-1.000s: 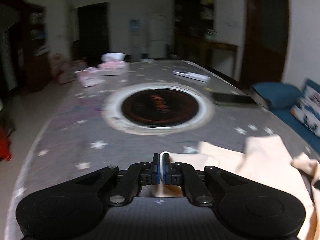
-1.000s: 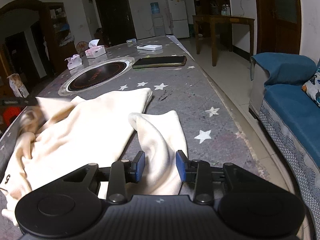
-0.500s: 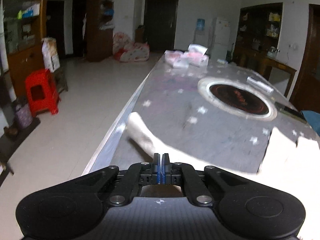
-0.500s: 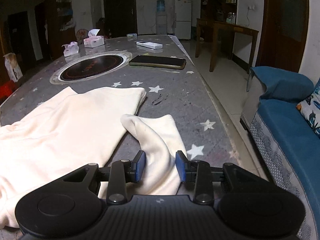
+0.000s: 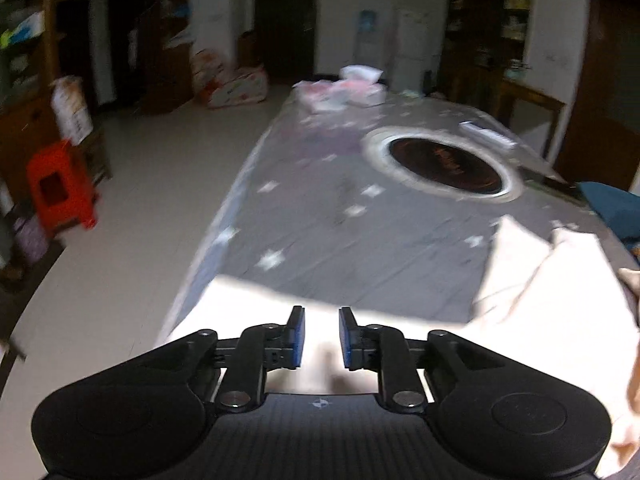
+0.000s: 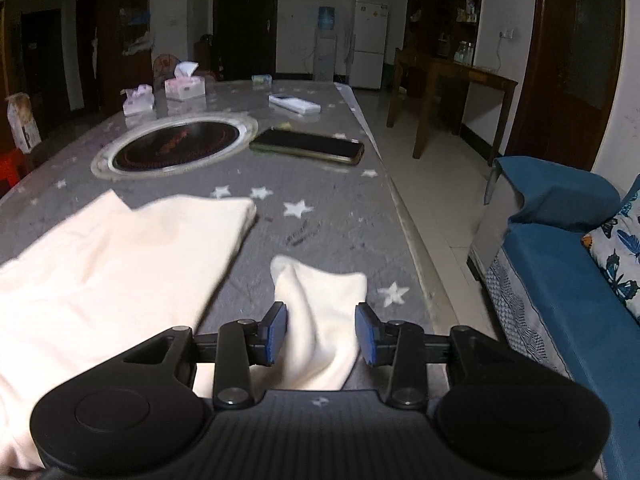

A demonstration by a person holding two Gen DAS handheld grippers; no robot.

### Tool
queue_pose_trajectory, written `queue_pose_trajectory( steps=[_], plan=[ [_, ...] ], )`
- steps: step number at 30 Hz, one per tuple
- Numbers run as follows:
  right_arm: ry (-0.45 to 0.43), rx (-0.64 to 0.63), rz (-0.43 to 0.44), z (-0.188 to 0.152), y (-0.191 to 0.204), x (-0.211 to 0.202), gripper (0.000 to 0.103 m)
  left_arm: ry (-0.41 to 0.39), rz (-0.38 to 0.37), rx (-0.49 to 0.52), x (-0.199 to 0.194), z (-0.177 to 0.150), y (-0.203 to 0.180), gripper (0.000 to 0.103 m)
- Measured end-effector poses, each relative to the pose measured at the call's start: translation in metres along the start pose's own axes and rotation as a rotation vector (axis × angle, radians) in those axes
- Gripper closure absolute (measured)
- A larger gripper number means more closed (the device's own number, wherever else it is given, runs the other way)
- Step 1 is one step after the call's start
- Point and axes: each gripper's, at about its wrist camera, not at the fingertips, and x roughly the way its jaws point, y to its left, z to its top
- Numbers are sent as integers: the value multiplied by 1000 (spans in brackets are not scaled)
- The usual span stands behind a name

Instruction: Fold clothes

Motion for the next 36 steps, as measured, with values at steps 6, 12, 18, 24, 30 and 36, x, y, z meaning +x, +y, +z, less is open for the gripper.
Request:
queue_pose_trajectory(
  steps=[6, 12, 18, 24, 30, 36],
  plan=[
    [14, 0, 124, 19, 10, 5, 66, 16, -132, 106, 39, 34, -62, 82],
    [51, -31, 203, 34, 28, 33, 66, 72, -212, 175, 90, 53, -115, 82],
    [88, -28, 234, 44, 35, 64, 67, 80, -227, 242, 130, 62, -156, 53],
    [110, 16, 265, 55, 31, 89, 69, 111, -229, 266, 161, 62, -175, 58],
    [121, 31, 272, 63, 30, 107, 80, 59, -255, 315, 159, 59, -180, 93],
    [91, -8, 243, 70, 39, 115, 99, -65, -132, 264, 145, 72, -158, 93]
  ],
)
